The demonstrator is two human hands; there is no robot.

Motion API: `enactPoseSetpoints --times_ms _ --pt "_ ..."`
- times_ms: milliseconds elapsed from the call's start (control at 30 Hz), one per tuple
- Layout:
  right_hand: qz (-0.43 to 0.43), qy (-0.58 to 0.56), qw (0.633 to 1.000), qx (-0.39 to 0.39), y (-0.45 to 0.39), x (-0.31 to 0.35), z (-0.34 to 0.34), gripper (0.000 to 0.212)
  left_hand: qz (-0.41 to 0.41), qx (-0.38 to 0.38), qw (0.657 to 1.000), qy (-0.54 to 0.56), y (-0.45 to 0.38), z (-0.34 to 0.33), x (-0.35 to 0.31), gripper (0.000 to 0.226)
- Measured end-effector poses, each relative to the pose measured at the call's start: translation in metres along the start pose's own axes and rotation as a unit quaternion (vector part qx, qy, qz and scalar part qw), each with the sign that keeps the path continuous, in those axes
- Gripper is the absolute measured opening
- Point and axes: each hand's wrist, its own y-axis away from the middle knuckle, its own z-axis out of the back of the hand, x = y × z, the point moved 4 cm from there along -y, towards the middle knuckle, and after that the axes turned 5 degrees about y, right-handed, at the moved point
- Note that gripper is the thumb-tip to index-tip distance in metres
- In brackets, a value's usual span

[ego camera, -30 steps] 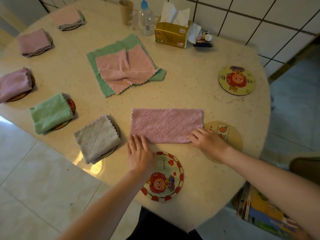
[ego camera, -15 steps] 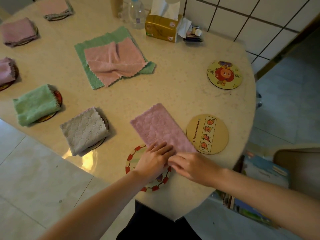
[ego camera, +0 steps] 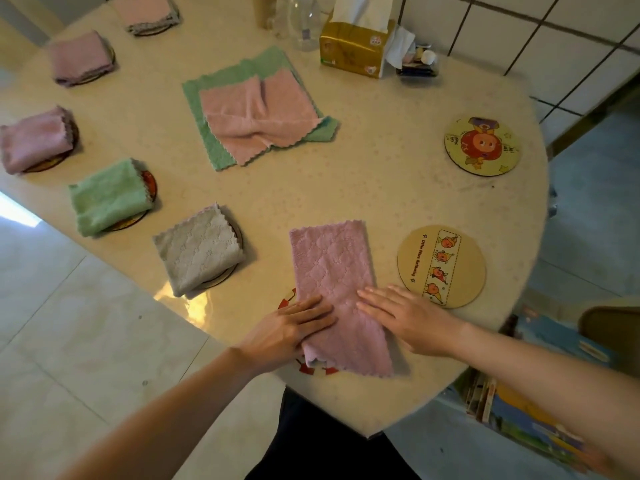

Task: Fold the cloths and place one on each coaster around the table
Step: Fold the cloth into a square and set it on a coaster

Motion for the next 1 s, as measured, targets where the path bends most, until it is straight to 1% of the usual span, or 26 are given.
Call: enactPoseSetpoints --times_ms 67,133,200,233,267,300,367,400,433,467,500,567,633,700,767,900,1000 --pt "0.002 -0.022 1.000 -0.005 -0.001 -0.002 -0.001 0.080 0.048 -0.004 0.994 0.094 -0.004 0.010 0.001 0.049" --pt "-0.008 -0.117 0.993 -0.034 -0.006 -0.003 0.008 0.066 0.129 -0.003 0.972 0.196 -0.009 0.023 0.001 0.038" --pt "-0.038 -0.230 0.969 -0.081 -0.013 -0.005 0.022 0.055 0.232 0.008 0.940 0.252 -0.017 0.035 0.004 0.022" --pt "-0.067 -0.294 0.948 -0.104 -0.017 -0.008 0.028 0.048 0.279 0.005 0.921 0.272 -0.022 0.040 0.008 0.025" --pt "-0.113 -0.365 0.916 -0.121 -0.020 -0.011 0.033 0.039 0.312 -0.007 0.906 0.286 -0.026 0.043 0.015 0.033" --pt "-0.171 -0.432 0.876 -0.131 -0.023 -0.016 0.038 0.030 0.343 -0.028 0.886 0.312 -0.029 0.045 0.022 0.041" --pt "-0.268 -0.520 0.800 -0.134 -0.031 -0.025 0.040 0.009 0.386 -0.086 0.825 0.404 -0.033 0.050 0.034 0.052" --pt "-0.296 -0.534 0.780 -0.138 -0.037 -0.029 0.040 0.007 0.394 -0.109 0.792 0.453 -0.036 0.053 0.037 0.053" --pt "-0.315 -0.545 0.765 -0.135 -0.043 -0.034 0.039 0.010 0.401 -0.126 0.764 0.490 -0.039 0.054 0.039 0.050" --pt "-0.326 -0.548 0.760 -0.130 -0.048 -0.038 0.038 0.012 0.405 -0.138 0.746 0.510 -0.041 0.054 0.040 0.045" --pt "-0.336 -0.551 0.754 -0.125 -0.053 -0.042 0.036 0.014 0.410 -0.147 0.737 0.517 -0.042 0.054 0.040 0.037" --pt "-0.351 -0.544 0.753 -0.117 -0.061 -0.048 0.032 0.020 0.423 -0.161 0.727 0.516 -0.044 0.048 0.041 0.023" --pt "-0.365 -0.527 0.759 -0.111 -0.067 -0.052 0.028 0.023 0.435 -0.183 0.727 0.499 -0.043 0.042 0.044 0.019" --pt "-0.374 -0.518 0.762 -0.111 -0.072 -0.053 0.028 0.019 0.439 -0.203 0.743 0.462 -0.042 0.038 0.047 0.020" --pt "-0.385 -0.515 0.757 -0.120 -0.077 -0.054 0.028 0.023 0.439 -0.216 0.755 0.436 -0.042 0.038 0.049 0.022" --pt "-0.416 -0.494 0.752 -0.131 -0.084 -0.056 0.025 0.023 0.466 -0.230 0.764 0.381 -0.049 0.035 0.057 0.032" --pt "-0.457 -0.442 0.765 -0.104 -0.087 -0.060 0.018 0.024 0.510 -0.226 0.760 0.335 -0.052 0.033 0.062 0.039"
